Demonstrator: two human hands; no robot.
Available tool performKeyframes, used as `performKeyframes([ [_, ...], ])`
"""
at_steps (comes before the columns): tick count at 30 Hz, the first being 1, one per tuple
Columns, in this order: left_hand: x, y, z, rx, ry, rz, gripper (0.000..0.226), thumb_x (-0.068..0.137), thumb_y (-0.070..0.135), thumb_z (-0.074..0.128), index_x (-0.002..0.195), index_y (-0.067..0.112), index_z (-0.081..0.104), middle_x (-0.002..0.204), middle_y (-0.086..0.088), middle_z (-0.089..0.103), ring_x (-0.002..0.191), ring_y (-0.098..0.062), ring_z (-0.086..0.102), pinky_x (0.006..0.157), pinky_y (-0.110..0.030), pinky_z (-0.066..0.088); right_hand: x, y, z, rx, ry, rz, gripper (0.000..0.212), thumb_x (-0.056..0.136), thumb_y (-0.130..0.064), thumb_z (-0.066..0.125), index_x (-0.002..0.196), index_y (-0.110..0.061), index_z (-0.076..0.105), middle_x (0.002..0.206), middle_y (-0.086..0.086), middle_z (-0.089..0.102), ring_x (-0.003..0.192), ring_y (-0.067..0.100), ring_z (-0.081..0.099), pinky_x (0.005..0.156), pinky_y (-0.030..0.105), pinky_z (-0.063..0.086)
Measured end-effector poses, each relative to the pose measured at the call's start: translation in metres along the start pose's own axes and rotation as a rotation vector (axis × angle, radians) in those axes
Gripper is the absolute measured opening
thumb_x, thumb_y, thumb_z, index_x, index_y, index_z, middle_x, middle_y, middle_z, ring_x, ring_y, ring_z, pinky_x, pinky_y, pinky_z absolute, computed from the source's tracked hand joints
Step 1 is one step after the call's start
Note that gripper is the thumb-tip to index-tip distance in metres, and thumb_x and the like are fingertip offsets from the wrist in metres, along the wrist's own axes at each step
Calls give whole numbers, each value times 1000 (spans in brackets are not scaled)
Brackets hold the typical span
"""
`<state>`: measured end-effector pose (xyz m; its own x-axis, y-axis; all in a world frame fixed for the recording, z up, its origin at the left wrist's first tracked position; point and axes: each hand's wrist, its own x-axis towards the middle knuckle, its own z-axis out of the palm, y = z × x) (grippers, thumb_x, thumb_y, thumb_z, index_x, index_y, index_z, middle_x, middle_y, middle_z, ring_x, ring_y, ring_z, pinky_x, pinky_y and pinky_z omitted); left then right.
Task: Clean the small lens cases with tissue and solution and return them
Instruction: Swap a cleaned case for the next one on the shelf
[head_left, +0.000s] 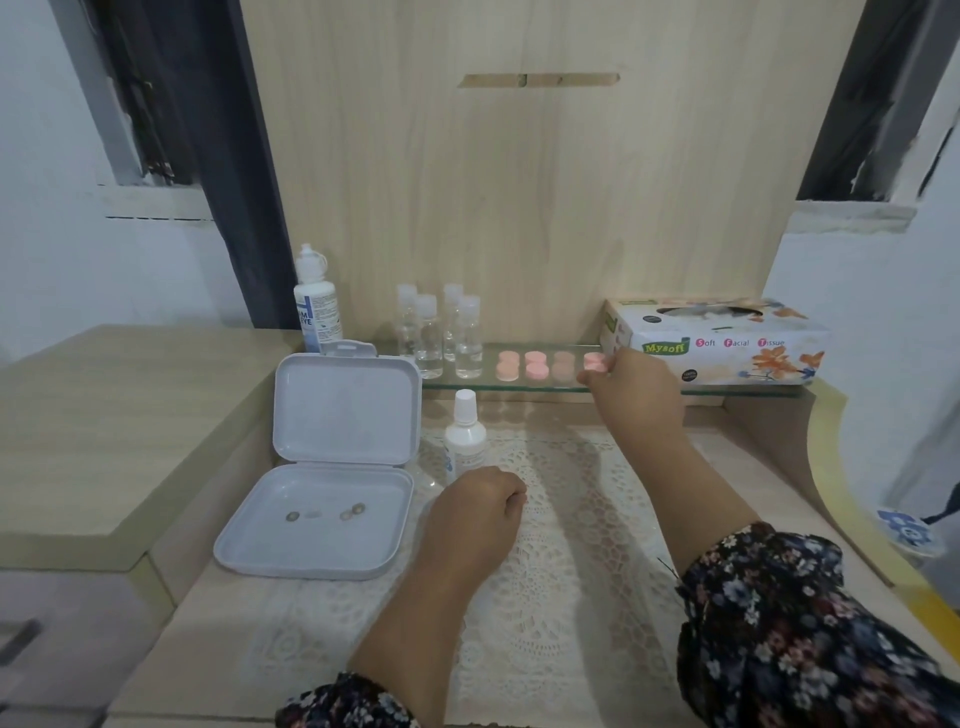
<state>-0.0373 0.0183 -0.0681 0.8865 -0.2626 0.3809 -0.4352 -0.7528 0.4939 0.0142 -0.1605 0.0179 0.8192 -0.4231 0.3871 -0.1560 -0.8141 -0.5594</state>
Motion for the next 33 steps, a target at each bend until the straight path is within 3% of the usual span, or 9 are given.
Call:
performKeyframes([
  [3,0,0,0,1,-4,3,22,96,20,47,98,14,68,97,3,65,92,-13,56,81,-31,48,-1,1,3,22,-11,25,22,90,-28,61,86,-6,62,80,8,62,74,26,57,48,25,29],
  [10,0,-2,2,8,13,32,22,96,19,48,97,13,69,95,4,65,91,-12,55,80,-31,47,-7,4,2,45,-33,-11,39,92,-38,62,111,-5,64,97,13,66,77,23,49,62,30,37],
  [14,0,-5,7,10,38,81,20,94,14,50,97,10,69,92,-2,67,90,-18,59,79,-36,49,-14,16,7,-1,54,-123,38,96,-42,51,115,-12,63,91,7,62,75,23,55,54,30,37],
  [18,-2,-1,9,-14,128,151,47,80,-12,46,118,9,65,104,-8,69,87,-24,66,75,-34,55,-21,27,10,-46,169,-272,28,97,-22,52,119,-8,63,113,10,59,84,32,61,55,32,45],
  [21,8,11,2,-49,234,256,58,70,-15,44,120,8,62,114,-6,66,89,-23,66,70,-34,57,-18,28,9,-35,141,-336,31,94,-12,53,123,-12,63,123,4,59,93,30,63,58,32,47],
  [23,23,25,-7,-22,221,252,56,80,-10,44,130,14,54,131,-1,57,102,-22,61,76,-37,55,-16,28,7,-63,89,-334,36,94,-9,50,127,-15,60,132,-1,55,100,27,62,62,33,48],
  [26,46,45,-17,67,84,154,63,89,0,42,147,22,31,155,11,23,108,-21,56,74,-38,51,-17,28,5,-104,29,-359,40,92,-6,47,129,-18,58,142,-8,49,107,24,61,65,34,51],
  [30,75,51,-15,193,-38,166,74,87,-4,42,151,23,16,158,13,5,99,-28,60,67,-43,52,-16,32,6,-140,-11,-396,45,90,-5,48,131,-19,57,147,-12,44,108,21,62,64,32,51],
  [33,85,53,-11,260,-96,153,80,85,-6,43,152,24,11,158,14,2,96,-27,59,64,-40,50,-14,32,6,-145,-16,-378,47,90,-6,47,133,-22,56,148,-15,42,112,18,60,67,31,49],
])
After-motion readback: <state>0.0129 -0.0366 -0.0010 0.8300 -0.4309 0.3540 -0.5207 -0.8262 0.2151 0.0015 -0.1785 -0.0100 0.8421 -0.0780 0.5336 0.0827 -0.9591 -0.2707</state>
